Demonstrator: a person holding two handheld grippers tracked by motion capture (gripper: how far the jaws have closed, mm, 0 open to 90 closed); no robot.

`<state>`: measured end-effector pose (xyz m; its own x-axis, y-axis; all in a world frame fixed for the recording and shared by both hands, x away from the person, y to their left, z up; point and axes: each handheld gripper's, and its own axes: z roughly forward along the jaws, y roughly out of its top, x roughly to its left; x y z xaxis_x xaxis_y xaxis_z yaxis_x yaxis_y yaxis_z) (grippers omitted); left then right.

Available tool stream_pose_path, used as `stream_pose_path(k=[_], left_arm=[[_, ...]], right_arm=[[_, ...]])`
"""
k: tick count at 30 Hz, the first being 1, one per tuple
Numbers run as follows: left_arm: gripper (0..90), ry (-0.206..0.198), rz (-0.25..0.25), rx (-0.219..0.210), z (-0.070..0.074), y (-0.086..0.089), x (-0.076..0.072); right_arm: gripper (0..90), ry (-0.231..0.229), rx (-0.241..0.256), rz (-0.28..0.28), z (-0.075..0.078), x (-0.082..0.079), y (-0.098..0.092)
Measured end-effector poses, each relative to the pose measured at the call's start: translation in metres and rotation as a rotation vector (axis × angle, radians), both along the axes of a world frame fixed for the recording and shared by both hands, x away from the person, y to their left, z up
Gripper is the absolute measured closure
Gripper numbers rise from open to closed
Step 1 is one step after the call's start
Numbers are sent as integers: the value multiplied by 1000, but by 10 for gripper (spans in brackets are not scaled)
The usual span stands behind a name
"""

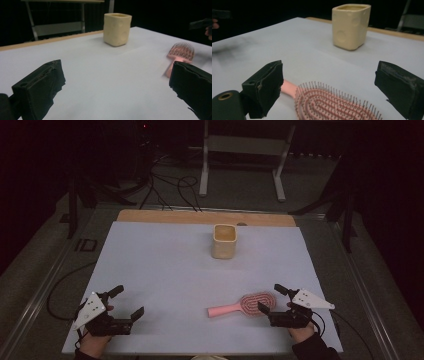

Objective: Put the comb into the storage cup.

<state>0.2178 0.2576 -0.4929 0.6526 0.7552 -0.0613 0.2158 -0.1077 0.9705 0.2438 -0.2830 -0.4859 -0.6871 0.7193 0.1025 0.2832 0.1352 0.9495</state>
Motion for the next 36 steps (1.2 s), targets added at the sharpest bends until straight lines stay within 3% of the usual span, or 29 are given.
stream_pose_path(k=[7, 10, 15, 18, 22, 28, 36], left_arm=[[1, 23, -18, 34, -5, -3, -1], [1, 27, -13, 14, -6, -1, -1], [1, 15, 15, 1, -4, 3, -3], [1, 16, 21, 0, -4, 3, -4], [1, 16, 28, 1, -3, 2, -3], [1, 18, 27, 5, -4, 2, -3], [1, 19, 25, 1, -4, 2, -3]], right_arm=[[80, 4, 2, -13, 3, -3, 0], [81, -31, -32, -43, 5, -6, 5], [82, -55, -13, -40, 14, -11, 8], [82, -50, -13, -40, 16, -11, 7], [82, -10, -5, -33, 24, -9, 7], [81, -10, 5, -24, 41, -8, 8], [81, -9, -25, -3, 63, 1, 19]])
